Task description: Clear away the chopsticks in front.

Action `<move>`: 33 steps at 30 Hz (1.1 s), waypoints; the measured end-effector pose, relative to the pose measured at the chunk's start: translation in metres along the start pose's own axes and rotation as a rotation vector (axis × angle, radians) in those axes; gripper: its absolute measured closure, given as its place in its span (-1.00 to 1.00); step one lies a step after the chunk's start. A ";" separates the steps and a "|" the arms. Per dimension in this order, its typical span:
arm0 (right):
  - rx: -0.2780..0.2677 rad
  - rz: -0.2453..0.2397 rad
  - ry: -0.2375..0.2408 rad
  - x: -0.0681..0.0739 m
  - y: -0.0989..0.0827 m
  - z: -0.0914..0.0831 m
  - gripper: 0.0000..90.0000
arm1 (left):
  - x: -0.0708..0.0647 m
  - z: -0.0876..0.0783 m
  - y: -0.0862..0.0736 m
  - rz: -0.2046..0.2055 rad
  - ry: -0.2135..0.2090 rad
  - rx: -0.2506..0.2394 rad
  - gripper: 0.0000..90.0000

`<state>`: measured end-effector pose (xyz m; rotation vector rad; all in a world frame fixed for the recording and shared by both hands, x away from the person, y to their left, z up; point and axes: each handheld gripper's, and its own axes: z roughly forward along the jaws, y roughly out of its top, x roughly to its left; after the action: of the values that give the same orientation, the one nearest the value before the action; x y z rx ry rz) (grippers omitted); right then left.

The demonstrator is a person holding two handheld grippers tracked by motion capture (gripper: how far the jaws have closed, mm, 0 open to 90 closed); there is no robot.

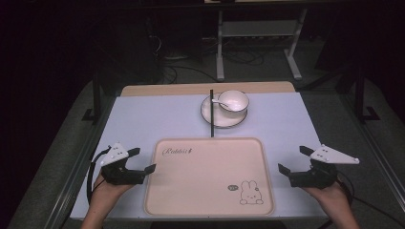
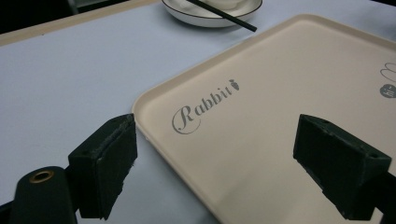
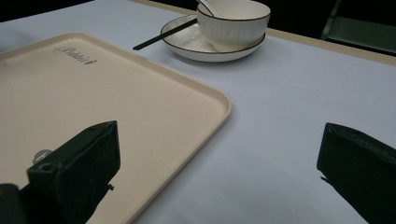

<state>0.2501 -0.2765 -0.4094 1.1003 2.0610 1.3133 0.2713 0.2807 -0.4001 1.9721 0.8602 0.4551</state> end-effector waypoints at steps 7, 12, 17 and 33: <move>0.006 0.002 -0.006 -0.001 -0.001 0.001 -1.00 | -0.002 0.007 0.006 0.001 -0.015 0.019 -0.70; 0.007 0.002 -0.006 -0.001 0.000 0.002 -1.00 | -0.004 0.014 0.012 0.008 -0.024 0.033 -0.70; 0.002 0.007 -0.007 -0.001 0.000 0.001 -1.00 | -0.006 0.023 0.019 0.007 -0.017 0.054 -0.70; 0.001 0.008 -0.011 -0.002 -0.001 0.000 -1.00 | -0.014 0.063 0.051 0.033 -0.059 0.078 -0.70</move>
<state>0.2508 -0.2780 -0.4110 1.1143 2.0515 1.3073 0.3201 0.2158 -0.3884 2.0635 0.8200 0.3855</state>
